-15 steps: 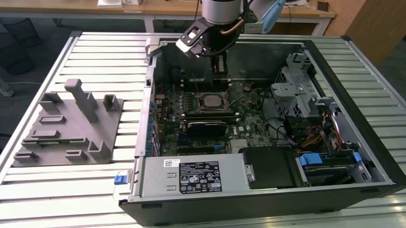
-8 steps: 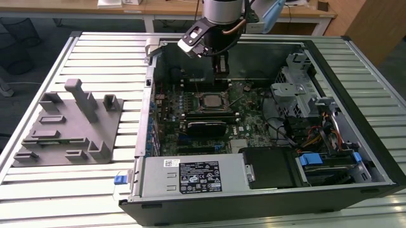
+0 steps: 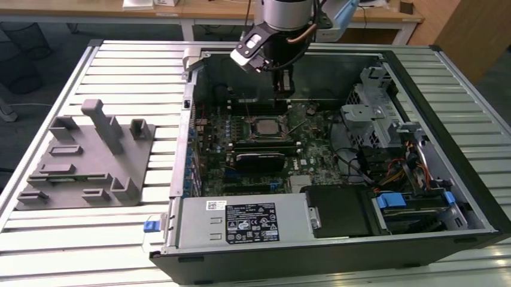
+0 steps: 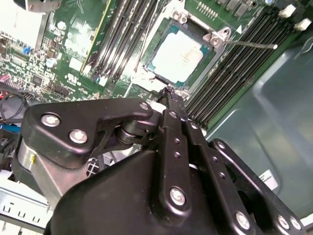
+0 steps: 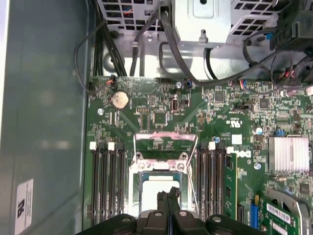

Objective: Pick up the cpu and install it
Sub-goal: 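Close the cpu cover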

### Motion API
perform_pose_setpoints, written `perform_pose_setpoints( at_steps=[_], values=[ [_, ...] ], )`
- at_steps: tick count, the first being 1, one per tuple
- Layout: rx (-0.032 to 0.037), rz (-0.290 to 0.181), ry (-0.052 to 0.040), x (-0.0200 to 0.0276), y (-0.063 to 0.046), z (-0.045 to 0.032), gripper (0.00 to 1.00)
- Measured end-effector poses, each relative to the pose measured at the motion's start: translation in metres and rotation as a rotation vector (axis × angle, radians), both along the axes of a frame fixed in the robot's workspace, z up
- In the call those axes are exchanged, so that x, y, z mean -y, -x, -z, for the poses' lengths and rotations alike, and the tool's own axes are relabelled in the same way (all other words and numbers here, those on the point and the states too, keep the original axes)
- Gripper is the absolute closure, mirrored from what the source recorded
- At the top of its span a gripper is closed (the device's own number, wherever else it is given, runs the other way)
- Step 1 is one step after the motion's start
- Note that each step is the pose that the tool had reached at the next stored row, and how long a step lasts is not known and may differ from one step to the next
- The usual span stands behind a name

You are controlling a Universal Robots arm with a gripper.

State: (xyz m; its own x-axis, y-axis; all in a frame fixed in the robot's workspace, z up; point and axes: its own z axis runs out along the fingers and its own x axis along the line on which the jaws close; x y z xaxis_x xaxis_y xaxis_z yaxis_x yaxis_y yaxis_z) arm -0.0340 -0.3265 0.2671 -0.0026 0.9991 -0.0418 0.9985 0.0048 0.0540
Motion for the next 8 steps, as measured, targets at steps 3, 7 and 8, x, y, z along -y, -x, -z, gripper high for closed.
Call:
perform_pose_setpoints(
  at_steps=[3,7,8],
  values=[
    [0.0000,0.000,0.0001,0.0000,-0.005,0.0000,0.89],
    [0.0000,0.000,0.0001,-0.0001,-0.012,0.0000,0.89],
    [0.0000,0.000,0.0001,0.0000,-0.014,0.0000,0.89]
  ],
)
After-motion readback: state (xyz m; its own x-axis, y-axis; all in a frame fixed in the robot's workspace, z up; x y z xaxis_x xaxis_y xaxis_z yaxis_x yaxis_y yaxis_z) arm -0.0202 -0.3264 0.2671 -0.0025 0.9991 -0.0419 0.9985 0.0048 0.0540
